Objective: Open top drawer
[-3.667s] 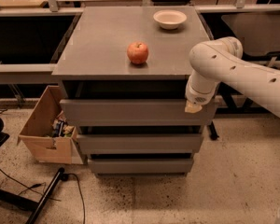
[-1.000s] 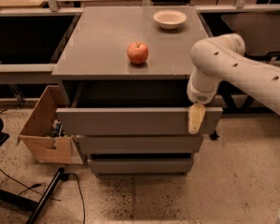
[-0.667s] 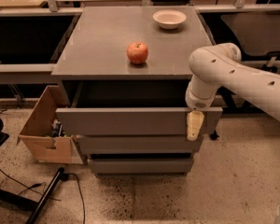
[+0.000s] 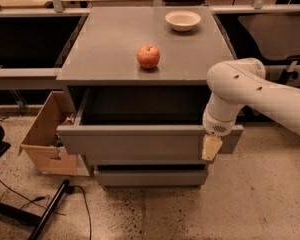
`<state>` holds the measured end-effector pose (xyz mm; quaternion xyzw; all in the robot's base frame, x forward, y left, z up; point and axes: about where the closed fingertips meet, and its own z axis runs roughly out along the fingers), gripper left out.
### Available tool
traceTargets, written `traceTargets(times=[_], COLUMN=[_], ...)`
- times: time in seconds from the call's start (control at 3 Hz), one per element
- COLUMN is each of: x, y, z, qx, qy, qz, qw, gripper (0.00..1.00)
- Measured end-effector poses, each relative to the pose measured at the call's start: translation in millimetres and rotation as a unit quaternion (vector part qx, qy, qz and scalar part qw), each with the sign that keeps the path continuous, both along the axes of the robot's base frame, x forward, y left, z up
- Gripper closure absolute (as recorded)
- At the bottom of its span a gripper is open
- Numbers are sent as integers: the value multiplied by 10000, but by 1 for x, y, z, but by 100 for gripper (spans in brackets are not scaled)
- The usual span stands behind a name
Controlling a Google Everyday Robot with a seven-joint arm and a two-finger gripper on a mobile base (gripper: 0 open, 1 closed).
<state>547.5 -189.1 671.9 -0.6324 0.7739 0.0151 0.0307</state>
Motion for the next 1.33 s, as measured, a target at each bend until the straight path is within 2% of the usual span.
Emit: traceTargets(times=[0.67,1.0,1.33], x=[0,0,-5], y=[0,-1,-2], z=[15,17,16], qx=[0,0,7], qy=[0,1,30], qz=[0,0,-3], qw=[10000,10000,10000], gripper=[88,100,100])
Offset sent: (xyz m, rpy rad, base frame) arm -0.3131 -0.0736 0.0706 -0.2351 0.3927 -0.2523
